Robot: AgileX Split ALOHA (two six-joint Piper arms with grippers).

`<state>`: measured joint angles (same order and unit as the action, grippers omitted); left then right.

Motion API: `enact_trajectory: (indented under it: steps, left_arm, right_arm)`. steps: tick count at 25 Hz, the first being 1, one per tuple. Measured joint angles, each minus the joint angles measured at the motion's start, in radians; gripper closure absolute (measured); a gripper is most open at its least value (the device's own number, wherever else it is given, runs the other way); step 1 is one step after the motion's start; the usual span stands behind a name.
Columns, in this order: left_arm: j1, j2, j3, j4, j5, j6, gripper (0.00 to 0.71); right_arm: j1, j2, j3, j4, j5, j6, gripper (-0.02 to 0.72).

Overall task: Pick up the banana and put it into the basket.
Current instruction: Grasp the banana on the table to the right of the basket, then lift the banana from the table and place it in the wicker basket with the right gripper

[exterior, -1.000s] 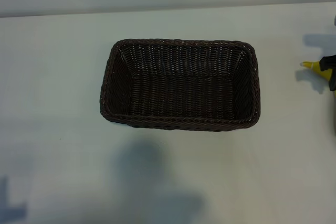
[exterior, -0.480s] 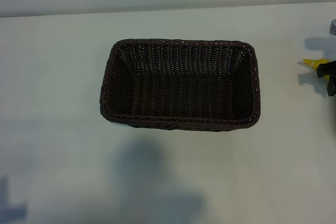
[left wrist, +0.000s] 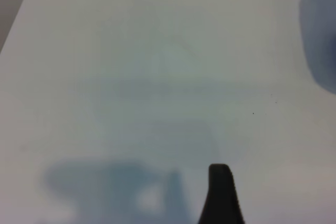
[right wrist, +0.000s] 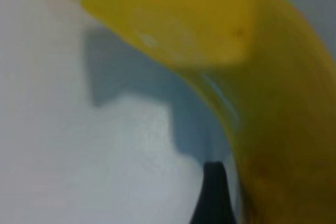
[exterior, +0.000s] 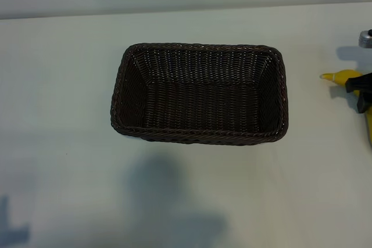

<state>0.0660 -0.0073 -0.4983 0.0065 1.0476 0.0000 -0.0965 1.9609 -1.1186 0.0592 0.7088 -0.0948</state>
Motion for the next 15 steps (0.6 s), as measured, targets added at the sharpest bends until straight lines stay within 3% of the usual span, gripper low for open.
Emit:
enact_trajectory:
  steps: [2,5,10,15]
  left_arm:
    - [0.000,0.000,0.000,0.000,0.000,0.000,0.160]
    - [0.000,0.000,0.000,0.000,0.000,0.000,0.160]
    - [0.000,0.000,0.000,0.000,0.000,0.000,0.160]
    - [0.000,0.000,0.000,0.000,0.000,0.000,0.160]
  right_arm:
    - [0.000,0.000,0.000,-0.002,-0.001,0.000,0.163]
    - [0.000,0.000,0.000,-0.003,0.000,0.001,0.285]
    - [0.000,-0.031,-0.016,-0.005,0.038,0.001,0.285]
    - [0.000,-0.133,-0.092,-0.001,0.168,0.001,0.285]
